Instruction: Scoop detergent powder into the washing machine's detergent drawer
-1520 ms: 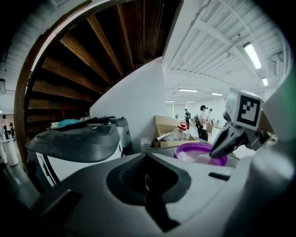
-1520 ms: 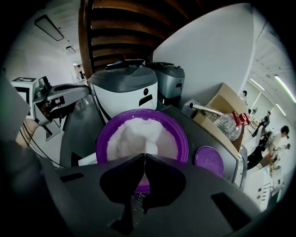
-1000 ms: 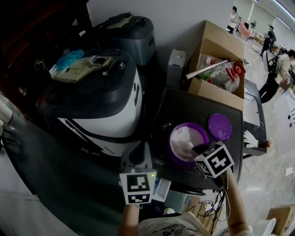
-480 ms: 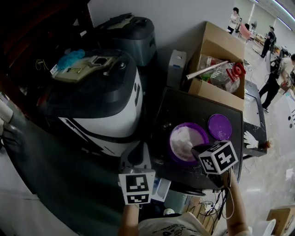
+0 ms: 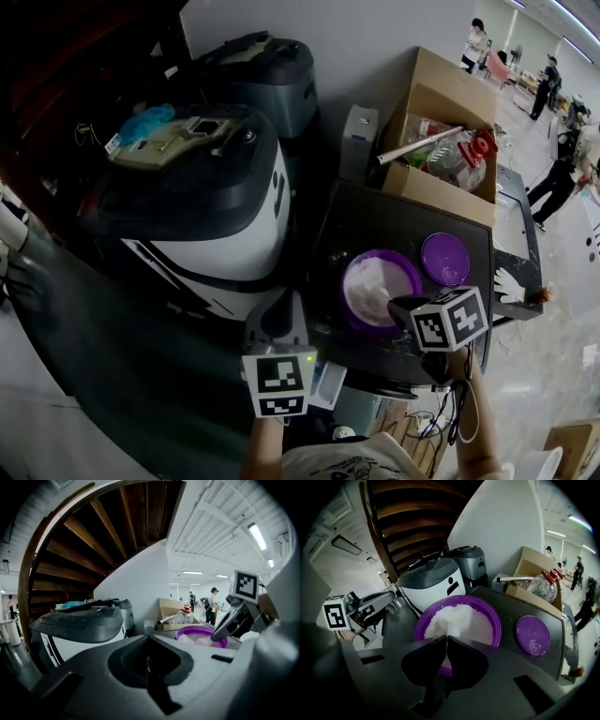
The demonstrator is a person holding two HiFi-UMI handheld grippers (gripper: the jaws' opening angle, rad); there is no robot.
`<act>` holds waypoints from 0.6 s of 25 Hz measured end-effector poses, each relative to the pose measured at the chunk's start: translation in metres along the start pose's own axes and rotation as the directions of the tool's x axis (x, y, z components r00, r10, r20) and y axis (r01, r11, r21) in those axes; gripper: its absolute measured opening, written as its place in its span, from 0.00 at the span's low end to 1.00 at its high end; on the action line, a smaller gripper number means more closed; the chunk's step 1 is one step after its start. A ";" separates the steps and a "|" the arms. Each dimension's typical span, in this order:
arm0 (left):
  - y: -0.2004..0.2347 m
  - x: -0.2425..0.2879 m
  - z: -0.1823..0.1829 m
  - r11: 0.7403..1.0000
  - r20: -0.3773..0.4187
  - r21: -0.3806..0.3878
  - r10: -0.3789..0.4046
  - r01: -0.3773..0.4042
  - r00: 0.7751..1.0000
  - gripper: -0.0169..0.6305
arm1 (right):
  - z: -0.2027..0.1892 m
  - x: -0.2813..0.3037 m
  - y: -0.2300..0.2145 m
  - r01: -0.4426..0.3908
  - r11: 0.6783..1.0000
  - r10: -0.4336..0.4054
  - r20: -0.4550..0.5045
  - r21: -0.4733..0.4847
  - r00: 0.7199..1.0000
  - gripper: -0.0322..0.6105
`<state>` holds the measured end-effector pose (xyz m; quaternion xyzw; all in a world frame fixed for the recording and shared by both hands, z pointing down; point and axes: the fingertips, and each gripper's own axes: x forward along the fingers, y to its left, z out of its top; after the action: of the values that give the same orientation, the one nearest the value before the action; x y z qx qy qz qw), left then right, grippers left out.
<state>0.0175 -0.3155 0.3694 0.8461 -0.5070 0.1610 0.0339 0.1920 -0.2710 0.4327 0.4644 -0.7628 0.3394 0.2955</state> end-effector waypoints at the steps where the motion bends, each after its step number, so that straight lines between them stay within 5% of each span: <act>1: -0.001 -0.001 0.001 1.000 0.002 0.000 0.000 0.000 1.000 0.03 | 0.000 -0.001 0.000 -0.006 1.000 0.006 0.009 0.013 1.000 0.08; 9: -0.004 -0.004 0.003 1.000 0.005 0.004 0.009 -0.009 1.000 0.03 | 0.006 -0.008 -0.002 -0.076 0.977 0.049 0.136 0.200 0.989 0.08; 15: -0.009 -0.008 0.010 1.000 0.020 0.013 0.011 -0.011 1.000 0.03 | 0.010 -0.013 0.002 -0.248 0.895 0.153 0.267 0.370 0.951 0.08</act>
<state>0.0240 -0.3070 0.3583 0.8451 -0.5109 0.1560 0.0225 0.1943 -0.2715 0.4167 0.4692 -0.7508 0.4601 0.0669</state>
